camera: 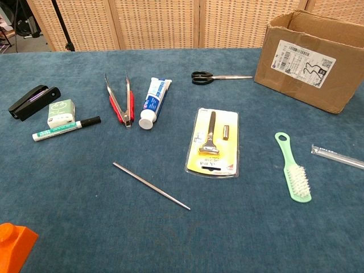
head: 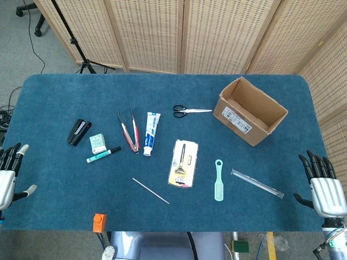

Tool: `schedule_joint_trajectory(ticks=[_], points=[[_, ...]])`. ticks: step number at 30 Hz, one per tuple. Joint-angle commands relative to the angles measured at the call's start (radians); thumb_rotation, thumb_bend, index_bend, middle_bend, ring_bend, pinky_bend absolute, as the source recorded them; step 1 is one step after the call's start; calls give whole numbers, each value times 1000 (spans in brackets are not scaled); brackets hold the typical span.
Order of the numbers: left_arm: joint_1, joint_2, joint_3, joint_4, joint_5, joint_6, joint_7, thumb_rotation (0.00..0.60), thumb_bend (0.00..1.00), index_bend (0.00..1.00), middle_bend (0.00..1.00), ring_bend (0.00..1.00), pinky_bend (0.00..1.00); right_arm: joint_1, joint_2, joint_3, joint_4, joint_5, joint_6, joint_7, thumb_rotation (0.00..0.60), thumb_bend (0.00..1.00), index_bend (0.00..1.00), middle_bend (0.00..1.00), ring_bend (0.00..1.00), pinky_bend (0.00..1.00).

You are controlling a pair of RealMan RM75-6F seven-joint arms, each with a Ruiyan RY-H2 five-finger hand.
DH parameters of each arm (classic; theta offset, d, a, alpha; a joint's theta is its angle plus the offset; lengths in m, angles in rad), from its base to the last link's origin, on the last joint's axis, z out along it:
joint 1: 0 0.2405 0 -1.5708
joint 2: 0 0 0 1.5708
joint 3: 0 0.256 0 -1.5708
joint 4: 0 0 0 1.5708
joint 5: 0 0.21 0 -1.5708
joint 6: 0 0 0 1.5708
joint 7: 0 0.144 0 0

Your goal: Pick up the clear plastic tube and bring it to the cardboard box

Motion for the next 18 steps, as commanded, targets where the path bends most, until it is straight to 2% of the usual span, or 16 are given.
schedule_joint_trajectory(ticks=[1,6,8,12,14,16,18], points=[[2,1,0,0,-1,2,1,600,0,0,0,0,0,0,-2,-2,-5,7,-8,-4,600,0,0,0,0,0],[4,-1,0,-1,0,8,3,600,0,0,0,0,0,6,-8,-14,-24,16,-41,4,600,0,5,0,0,0],[3,-1,-1,-2,1,8,4,600,0,0,0,0,0,21,-11,-30,-55,27,-101,29,600,0,46,0,0,0],[-3,1,-4,-7,-5,-3,7,600,0,0,0,0,0,68,-49,-37,-62,65,-213,24,600,0,194,0,0,0],[-4,1,-7,-7,-9,-4,9,600,0,0,0,0,0,103,-88,-26,-47,109,-277,-8,600,30,261,0,0,0],[-4,3,-14,-6,-25,-8,0,600,0,0,0,0,0,162,-161,9,-6,207,-368,-78,600,123,314,0,0,0],[-5,4,-15,-5,-31,-12,-3,600,0,0,0,0,0,183,-200,31,11,266,-382,-126,600,189,332,0,0,0]])
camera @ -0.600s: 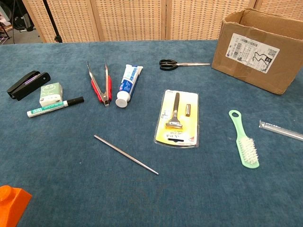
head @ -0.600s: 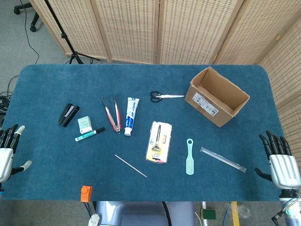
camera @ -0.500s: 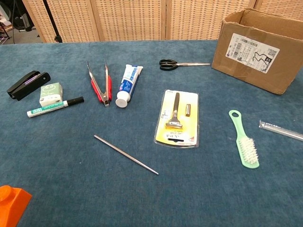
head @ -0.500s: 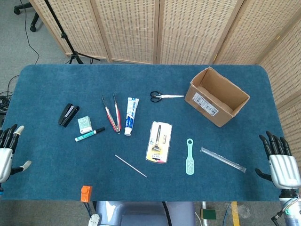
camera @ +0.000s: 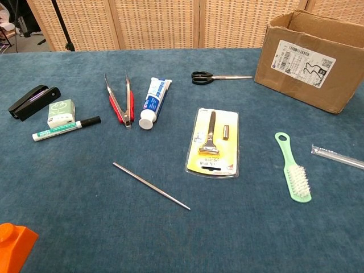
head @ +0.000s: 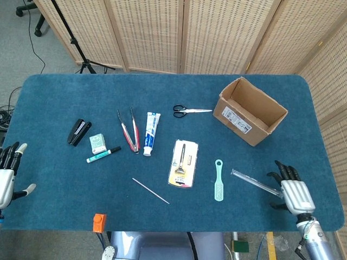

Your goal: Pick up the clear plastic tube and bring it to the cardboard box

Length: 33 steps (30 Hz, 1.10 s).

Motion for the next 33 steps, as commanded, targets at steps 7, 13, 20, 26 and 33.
schedule_joint_trajectory(ticks=[7,13,20,26,33], points=[[-10,3,-8,6,-27,-28,-7,600,0,0,0,0,0,116,-145,82,67,258,-106,-169,600,311,351,0,0,0],[-11,1,-10,7,-33,-29,-4,600,0,0,0,0,0,120,-145,78,55,283,-98,-173,600,311,387,0,0,0],[-9,-2,-8,4,-29,-24,3,600,0,0,0,0,0,128,-166,67,85,283,-85,-180,600,311,414,0,0,0],[-9,1,-11,3,-32,-21,-3,600,0,0,0,0,0,131,-184,55,107,284,-79,-189,600,311,414,0,0,0],[-9,6,-15,2,-38,-22,-12,600,0,0,0,0,0,143,-212,52,126,304,-83,-208,600,311,413,0,0,0]])
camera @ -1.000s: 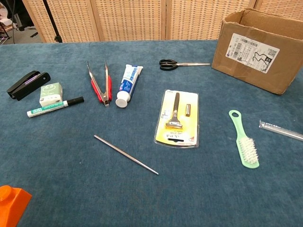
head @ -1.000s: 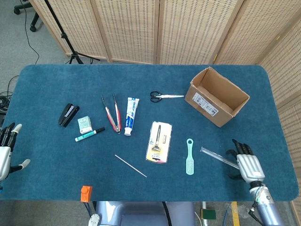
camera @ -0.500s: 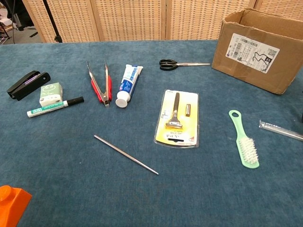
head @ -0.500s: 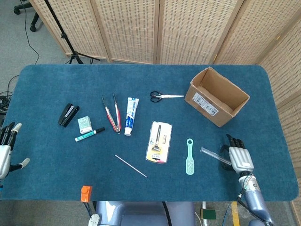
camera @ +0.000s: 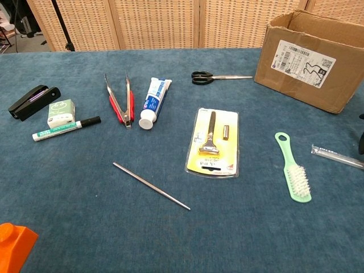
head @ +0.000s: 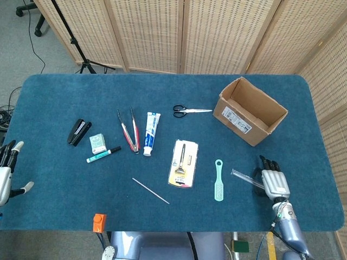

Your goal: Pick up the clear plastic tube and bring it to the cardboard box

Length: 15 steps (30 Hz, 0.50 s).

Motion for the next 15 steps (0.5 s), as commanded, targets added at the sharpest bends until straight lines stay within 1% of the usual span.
schedule_joint_trajectory(ticks=[1,9,15], points=[[-1,1,-1,1,-3,-2,-2,600,0,0,0,0,0,5,-5,2,5,8,0,-9,600,312,413,0,0,0],[-3,0,-1,1,-6,-6,2,600,0,0,0,0,0,14,-23,-2,26,26,1,-29,600,337,422,0,0,0],[-3,-1,-4,2,-10,-6,3,600,0,0,0,0,0,21,-36,-3,47,38,-5,-37,600,337,433,0,0,0]])
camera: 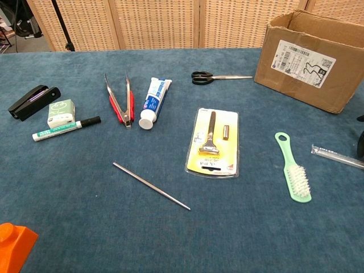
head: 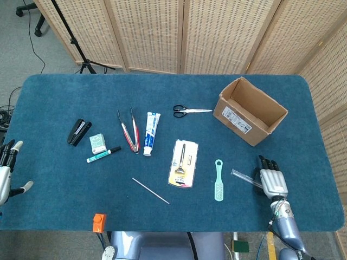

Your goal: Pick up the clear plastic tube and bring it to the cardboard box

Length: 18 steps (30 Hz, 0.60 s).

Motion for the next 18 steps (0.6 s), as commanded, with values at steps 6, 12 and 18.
schedule_joint_trajectory(ticks=[6,12,18], points=[[-3,-1,-1,1,-5,-6,3,600,0,0,0,0,0,9,-19,-1,31,16,-13,-5,600,363,457,0,0,0],[-5,-2,-3,1,-11,-10,4,600,0,0,0,0,0,17,-32,-3,55,22,-20,-12,600,407,559,0,0,0],[-7,-2,-2,2,-13,-15,5,600,0,0,0,0,0,13,-43,-4,72,-4,11,-8,600,448,678,0,0,0]])
